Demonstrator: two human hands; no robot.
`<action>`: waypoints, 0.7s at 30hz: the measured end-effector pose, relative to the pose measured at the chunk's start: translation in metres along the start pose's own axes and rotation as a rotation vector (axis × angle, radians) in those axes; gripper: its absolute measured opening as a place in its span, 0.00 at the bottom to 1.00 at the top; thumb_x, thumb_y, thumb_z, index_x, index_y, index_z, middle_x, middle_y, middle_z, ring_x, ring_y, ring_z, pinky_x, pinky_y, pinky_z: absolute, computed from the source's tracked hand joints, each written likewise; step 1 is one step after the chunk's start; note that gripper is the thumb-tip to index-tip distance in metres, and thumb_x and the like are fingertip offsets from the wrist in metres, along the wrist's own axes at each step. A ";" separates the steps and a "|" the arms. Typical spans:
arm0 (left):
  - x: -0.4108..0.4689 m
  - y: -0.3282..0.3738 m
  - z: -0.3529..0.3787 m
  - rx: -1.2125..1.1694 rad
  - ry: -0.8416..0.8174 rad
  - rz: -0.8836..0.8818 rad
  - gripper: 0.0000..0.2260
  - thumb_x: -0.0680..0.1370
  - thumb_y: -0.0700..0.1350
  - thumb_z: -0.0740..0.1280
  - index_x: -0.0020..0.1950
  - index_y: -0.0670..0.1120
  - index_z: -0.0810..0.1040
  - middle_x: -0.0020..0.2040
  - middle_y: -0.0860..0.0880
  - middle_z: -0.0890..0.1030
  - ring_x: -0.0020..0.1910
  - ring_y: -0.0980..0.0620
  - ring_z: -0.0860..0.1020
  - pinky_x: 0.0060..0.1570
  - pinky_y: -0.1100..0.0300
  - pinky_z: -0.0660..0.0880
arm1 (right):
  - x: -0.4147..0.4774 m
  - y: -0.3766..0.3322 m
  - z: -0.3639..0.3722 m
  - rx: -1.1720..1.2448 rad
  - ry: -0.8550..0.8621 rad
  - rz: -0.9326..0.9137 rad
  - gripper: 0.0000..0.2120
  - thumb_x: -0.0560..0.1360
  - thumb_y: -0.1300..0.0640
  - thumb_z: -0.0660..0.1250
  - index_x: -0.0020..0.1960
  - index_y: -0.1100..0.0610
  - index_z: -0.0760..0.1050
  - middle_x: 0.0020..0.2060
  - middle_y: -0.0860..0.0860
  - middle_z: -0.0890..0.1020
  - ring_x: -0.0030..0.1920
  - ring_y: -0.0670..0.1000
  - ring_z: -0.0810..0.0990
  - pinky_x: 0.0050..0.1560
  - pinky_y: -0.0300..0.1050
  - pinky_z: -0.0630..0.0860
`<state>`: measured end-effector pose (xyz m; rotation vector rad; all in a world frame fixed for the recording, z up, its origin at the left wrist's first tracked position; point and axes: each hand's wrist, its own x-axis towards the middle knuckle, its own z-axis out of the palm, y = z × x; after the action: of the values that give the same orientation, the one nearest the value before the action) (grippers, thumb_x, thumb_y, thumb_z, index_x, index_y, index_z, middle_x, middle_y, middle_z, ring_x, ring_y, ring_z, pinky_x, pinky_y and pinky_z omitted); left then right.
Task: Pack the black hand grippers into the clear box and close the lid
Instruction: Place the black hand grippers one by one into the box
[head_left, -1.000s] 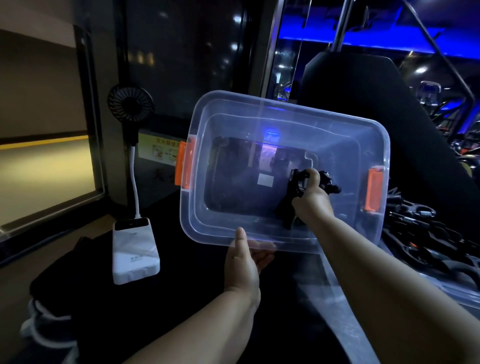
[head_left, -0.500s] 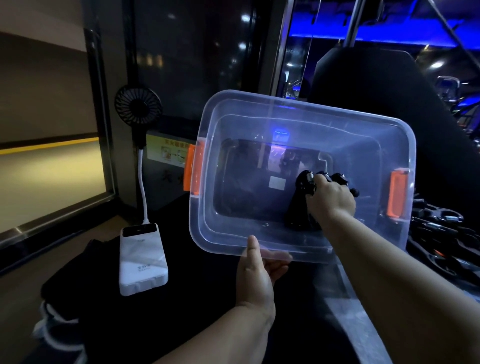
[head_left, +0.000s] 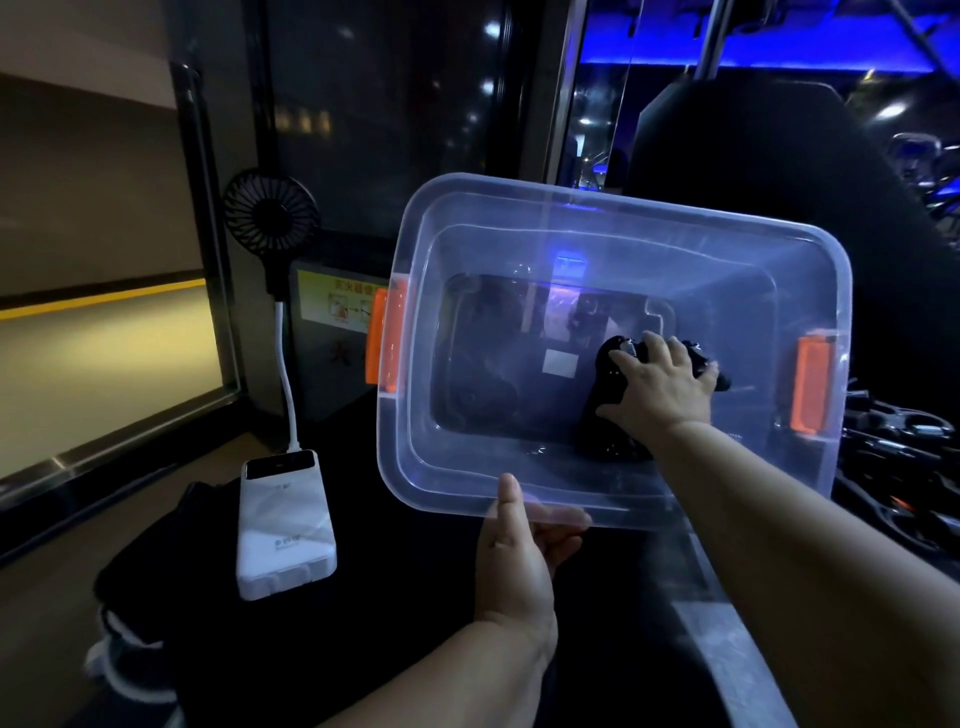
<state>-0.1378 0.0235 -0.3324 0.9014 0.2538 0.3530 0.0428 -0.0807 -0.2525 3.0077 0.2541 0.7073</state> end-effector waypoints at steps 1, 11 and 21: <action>0.000 0.000 0.000 0.003 0.000 0.003 0.21 0.81 0.57 0.52 0.42 0.43 0.73 0.37 0.39 0.84 0.37 0.47 0.83 0.36 0.60 0.76 | 0.000 -0.001 0.000 -0.027 0.001 -0.005 0.34 0.66 0.35 0.71 0.69 0.40 0.65 0.76 0.49 0.53 0.76 0.56 0.48 0.69 0.71 0.50; 0.001 -0.003 0.000 0.015 -0.005 0.009 0.21 0.81 0.57 0.52 0.43 0.43 0.73 0.37 0.39 0.84 0.37 0.47 0.83 0.35 0.61 0.76 | 0.003 -0.010 0.002 -0.201 0.062 -0.188 0.33 0.71 0.38 0.67 0.72 0.45 0.63 0.76 0.47 0.54 0.77 0.55 0.48 0.69 0.66 0.52; 0.003 -0.006 -0.001 0.016 0.009 0.016 0.21 0.81 0.57 0.53 0.39 0.44 0.73 0.37 0.38 0.83 0.36 0.47 0.83 0.38 0.58 0.74 | 0.007 -0.018 0.002 -0.248 0.066 -0.142 0.35 0.64 0.35 0.70 0.67 0.48 0.70 0.68 0.48 0.64 0.72 0.58 0.57 0.66 0.67 0.58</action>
<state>-0.1344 0.0219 -0.3376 0.9181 0.2580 0.3709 0.0467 -0.0619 -0.2525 2.7053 0.3506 0.7629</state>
